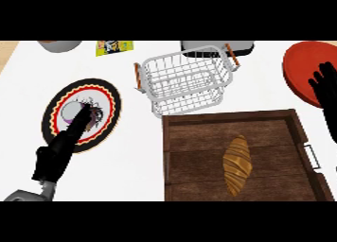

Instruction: Pick the croissant from the tray and place it in the tiered basket

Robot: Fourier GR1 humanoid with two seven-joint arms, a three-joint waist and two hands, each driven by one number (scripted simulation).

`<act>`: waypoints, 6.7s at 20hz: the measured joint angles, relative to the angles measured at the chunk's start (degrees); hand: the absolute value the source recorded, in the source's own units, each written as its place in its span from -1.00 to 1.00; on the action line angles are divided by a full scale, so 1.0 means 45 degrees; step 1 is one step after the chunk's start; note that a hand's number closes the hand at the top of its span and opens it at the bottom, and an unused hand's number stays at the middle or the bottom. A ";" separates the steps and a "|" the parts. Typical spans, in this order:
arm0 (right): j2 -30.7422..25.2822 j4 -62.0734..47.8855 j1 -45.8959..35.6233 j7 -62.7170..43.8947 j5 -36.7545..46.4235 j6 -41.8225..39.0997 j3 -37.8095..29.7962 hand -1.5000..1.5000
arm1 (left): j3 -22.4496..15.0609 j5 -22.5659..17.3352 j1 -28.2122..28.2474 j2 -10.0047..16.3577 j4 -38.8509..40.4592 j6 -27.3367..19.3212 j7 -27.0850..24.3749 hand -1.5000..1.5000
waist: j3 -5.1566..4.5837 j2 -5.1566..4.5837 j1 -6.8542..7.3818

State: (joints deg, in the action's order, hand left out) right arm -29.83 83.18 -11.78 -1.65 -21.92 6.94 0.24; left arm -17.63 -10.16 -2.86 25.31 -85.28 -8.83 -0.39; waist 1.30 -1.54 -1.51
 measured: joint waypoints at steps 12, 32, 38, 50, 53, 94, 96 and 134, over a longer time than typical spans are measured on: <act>0.5096 -0.1211 -0.1023 -0.0539 0.3771 0.8688 0.2055 -1.00 | 0.0041 -0.0659 -0.0787 -0.1468 0.0641 0.0635 -0.0835 0.00 | -0.0302 0.0267 0.0496; 0.1196 -0.1261 -0.2210 -1.1325 1.0059 0.3603 0.7213 -1.00 | 0.0411 -0.0664 -0.0740 -0.1787 0.1579 0.0891 -0.1304 0.00 | -0.0516 0.0646 0.0079; 0.1007 0.0708 -0.3502 -1.4364 0.9688 0.0647 0.7861 -1.00 | 0.0476 -0.0695 -0.0686 -0.1790 0.1586 0.0943 -0.1314 0.00 | -0.0440 0.0679 0.0014; 0.1046 0.0998 -0.3752 -1.5480 1.0490 -0.1221 0.7324 -1.00 | 0.0716 -0.0743 -0.0587 -0.1777 0.1739 0.1090 -0.1525 0.00 | -0.0391 0.0576 -0.0164; 0.1314 0.0771 -0.3402 -1.5489 1.0622 -0.1505 0.7034 -1.00 | 0.0696 -0.0665 -0.0571 -0.1852 0.1768 0.1028 -0.1584 0.00 | -0.0382 0.0560 -0.0166; 0.6330 0.2578 0.1520 -1.3932 1.7810 -0.2651 0.4271 1.00 | 0.1276 0.0198 -0.0722 -0.2584 0.1135 0.1714 -0.0906 0.00 | -0.0321 0.0381 0.0324; 0.6396 0.2276 0.1237 -1.3894 1.7933 -0.2569 0.4243 1.00 | 0.1436 0.0253 -0.0855 -0.2615 0.1330 0.1860 -0.0955 0.00 | -0.0318 0.0370 0.0331; 0.0150 -0.2919 -0.9212 -0.2182 0.8346 -0.7579 -0.1699 1.00 | 0.1884 0.0812 -0.1113 -0.3147 0.1705 0.2372 -0.0968 0.00 | -0.0305 0.0333 0.0534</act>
State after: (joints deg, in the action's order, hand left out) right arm -29.15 70.05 -53.23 -11.47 15.64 -27.16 -7.41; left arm -9.15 -6.50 -7.86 11.15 -77.61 1.85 -4.74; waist -0.07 -0.04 0.90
